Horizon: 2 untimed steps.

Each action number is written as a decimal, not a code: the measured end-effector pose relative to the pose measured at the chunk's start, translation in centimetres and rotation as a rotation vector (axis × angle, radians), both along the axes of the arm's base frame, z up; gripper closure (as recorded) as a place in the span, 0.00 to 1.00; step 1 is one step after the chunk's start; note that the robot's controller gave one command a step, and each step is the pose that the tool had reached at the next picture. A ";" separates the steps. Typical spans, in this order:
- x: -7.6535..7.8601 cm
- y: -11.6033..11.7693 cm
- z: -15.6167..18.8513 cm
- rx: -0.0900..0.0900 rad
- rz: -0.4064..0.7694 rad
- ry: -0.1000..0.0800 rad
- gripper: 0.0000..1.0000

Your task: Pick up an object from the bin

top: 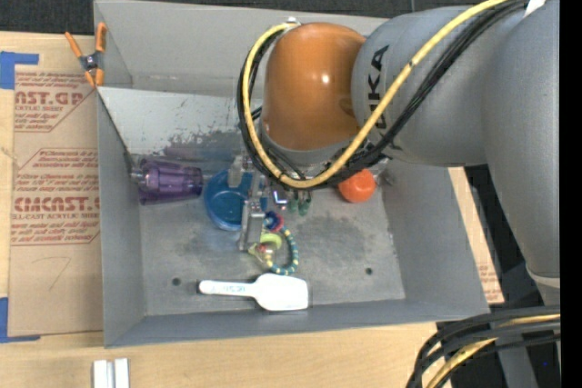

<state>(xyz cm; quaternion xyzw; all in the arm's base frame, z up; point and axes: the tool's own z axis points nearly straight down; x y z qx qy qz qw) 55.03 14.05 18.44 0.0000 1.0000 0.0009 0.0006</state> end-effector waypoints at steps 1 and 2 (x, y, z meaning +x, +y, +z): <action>3.3 -1.6 -11.4 0.000 -0.177 0.005 0.00; 4.4 -2.9 -4.5 0.002 -0.034 -0.005 0.00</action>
Offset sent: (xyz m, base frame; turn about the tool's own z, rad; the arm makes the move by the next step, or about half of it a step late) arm 0.0435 -0.0301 -0.0452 0.0344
